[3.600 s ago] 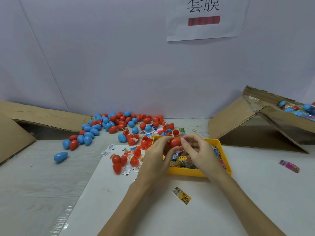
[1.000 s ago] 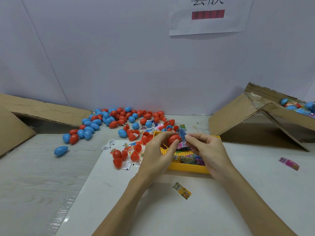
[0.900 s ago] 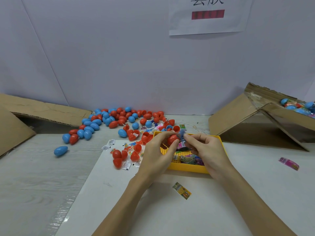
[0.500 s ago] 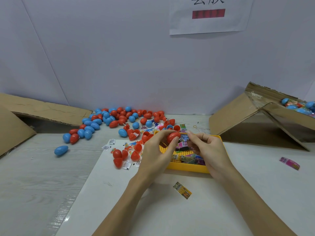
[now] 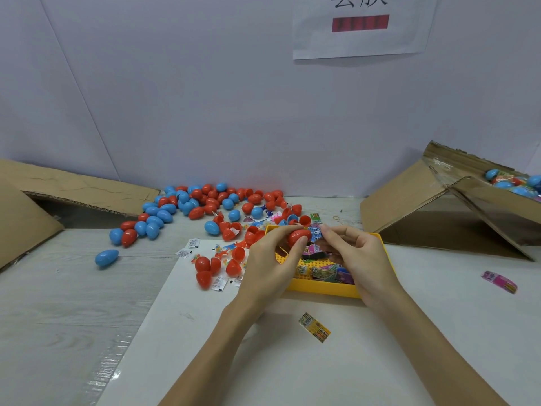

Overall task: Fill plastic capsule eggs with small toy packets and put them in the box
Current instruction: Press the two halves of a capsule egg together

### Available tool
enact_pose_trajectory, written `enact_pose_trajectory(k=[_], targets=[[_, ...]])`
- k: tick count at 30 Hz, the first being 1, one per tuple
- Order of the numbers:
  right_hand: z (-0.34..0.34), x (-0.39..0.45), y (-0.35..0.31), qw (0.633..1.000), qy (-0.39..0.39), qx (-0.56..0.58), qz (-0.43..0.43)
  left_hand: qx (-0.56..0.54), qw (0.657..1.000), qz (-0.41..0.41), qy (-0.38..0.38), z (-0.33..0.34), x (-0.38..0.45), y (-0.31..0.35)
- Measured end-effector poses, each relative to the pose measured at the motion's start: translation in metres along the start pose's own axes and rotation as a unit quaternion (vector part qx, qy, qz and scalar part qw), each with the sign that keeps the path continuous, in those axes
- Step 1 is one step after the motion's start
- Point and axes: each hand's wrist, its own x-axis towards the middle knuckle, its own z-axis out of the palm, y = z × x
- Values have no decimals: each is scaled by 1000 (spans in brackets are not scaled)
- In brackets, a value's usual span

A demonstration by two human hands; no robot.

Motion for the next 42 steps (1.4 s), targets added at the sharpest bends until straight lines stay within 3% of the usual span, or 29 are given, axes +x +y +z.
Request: enact_pose_trajectory(k=[9, 25, 36, 42], targets=[[-4, 0, 3, 987, -31, -129, -93, -12, 1000, 15, -14, -3, 2, 1], [-3, 1, 3, 996, -22, -70, -54, -22, 999, -32, 12, 0, 5, -5], [0, -1, 4, 987, -38, -132, -78, -21, 999, -23, -11, 0, 4, -2], [3, 1, 2, 999, 4, -35, -29, -48, 998, -38, 14, -3, 3, 0]])
